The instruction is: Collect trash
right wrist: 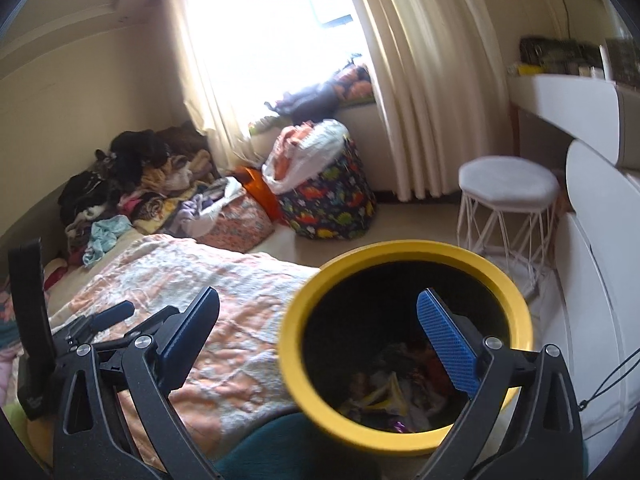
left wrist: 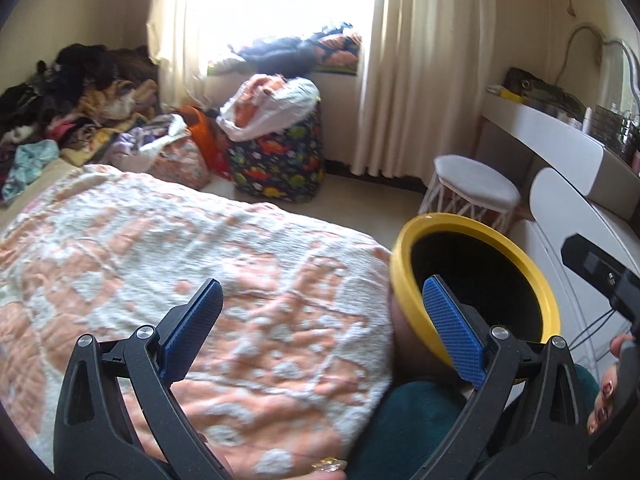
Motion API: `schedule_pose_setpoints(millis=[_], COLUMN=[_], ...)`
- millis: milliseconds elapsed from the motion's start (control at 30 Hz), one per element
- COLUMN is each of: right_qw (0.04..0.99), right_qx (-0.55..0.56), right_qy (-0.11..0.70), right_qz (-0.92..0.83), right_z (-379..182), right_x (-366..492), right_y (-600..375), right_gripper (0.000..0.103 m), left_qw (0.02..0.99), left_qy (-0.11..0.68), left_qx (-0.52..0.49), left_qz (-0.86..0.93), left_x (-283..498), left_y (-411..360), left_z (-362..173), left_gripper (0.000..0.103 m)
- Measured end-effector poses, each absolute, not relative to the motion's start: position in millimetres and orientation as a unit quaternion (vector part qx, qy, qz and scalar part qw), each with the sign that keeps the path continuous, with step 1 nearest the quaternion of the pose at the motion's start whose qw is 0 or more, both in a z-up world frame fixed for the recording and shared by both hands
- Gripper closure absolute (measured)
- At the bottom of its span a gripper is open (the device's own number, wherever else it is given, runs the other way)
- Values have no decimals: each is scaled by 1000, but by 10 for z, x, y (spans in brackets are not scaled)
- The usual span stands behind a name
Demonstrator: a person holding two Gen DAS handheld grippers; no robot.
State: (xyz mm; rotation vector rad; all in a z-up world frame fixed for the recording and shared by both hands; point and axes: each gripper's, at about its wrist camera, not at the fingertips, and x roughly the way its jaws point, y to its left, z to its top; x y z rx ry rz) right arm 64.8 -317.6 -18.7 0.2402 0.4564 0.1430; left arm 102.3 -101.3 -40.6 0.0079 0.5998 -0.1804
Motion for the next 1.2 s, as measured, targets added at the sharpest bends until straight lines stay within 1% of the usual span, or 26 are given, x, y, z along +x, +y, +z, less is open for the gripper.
schedule_pose_setpoints(millis=[167,300,500,767,1200], right_qw=[985,991,989,991,991], right_qx=[60,46,52,61,65], right_qy=[151,120,130,116,118], right_qz=[57,48,39,22,23], right_z=[-184,-206,-309,-331,-344], right_x=[368,255,257,236,249], right_y=[-2917,-2877,-2873,-2893,-2880], right_gripper=[7,7,7,7,7], left_qw=[959,964,971,971,970], left_qy=[274,261,235,235,237], left_qx=[4,9,10,8,1], left_qz=[-69,-49,-43,-48,-46], left_x=[851,712,492,482,490], left_y=[-804,-688,-637,-656,-656], left_z=[-364,-365,-409,-467,-489], left_gripper=[11,11,11,11,11])
